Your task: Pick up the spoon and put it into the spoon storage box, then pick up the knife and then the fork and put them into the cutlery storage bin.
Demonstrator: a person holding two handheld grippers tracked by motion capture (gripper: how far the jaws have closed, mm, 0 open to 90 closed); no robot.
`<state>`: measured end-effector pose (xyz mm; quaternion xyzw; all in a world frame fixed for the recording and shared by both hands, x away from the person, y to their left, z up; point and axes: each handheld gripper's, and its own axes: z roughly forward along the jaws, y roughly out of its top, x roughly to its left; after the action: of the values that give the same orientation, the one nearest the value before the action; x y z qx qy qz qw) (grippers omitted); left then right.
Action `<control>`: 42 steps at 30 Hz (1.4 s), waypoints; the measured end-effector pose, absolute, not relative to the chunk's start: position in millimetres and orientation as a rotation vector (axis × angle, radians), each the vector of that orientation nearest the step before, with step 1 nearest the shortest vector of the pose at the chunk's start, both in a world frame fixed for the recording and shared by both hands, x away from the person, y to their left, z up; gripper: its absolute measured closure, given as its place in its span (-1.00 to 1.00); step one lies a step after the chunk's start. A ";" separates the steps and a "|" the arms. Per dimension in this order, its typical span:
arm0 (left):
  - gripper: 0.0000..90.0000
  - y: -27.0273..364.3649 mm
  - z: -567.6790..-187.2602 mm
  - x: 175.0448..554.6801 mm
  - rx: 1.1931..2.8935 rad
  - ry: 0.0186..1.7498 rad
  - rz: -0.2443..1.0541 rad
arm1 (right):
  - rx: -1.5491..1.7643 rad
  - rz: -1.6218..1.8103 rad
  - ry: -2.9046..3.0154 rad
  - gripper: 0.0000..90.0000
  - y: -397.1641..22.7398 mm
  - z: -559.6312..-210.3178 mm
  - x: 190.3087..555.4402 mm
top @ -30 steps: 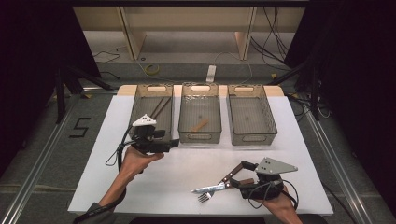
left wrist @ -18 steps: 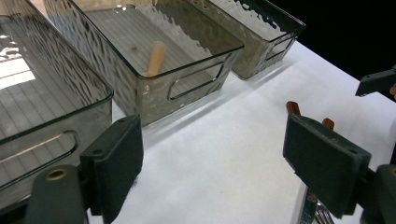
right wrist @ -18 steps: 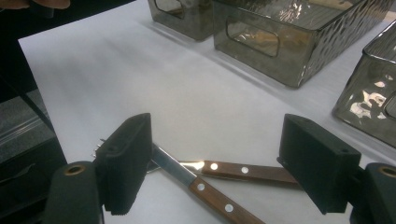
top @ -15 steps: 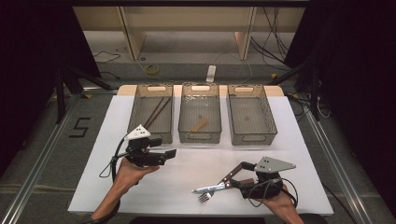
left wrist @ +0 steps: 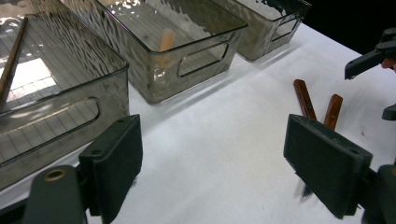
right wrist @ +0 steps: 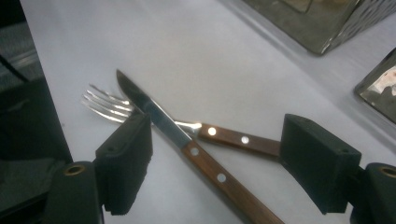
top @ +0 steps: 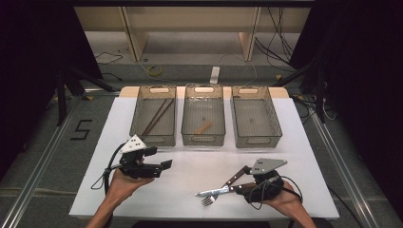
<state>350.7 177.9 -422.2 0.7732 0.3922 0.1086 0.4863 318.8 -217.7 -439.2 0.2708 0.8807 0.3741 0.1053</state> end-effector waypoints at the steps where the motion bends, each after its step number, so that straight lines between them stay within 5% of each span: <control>1: -0.58 178.0 -423.1 350.4 1.876 0.957 0.260 | 0.789 1.084 2.613 -0.41 -217.5 -439.4 320.5; 15: -0.59 184.3 -421.7 345.5 1.849 0.967 0.281 | 0.699 0.841 2.779 -0.34 -208.2 -449.0 333.3; 42: -0.63 179.8 -420.7 341.4 1.861 0.947 0.283 | 0.541 0.588 2.933 0.18 -190.3 -463.3 347.4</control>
<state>341.4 179.8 -420.7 0.7676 0.3905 0.1168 0.4946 347.4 -190.3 -463.3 0.1777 0.9636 0.1932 0.0510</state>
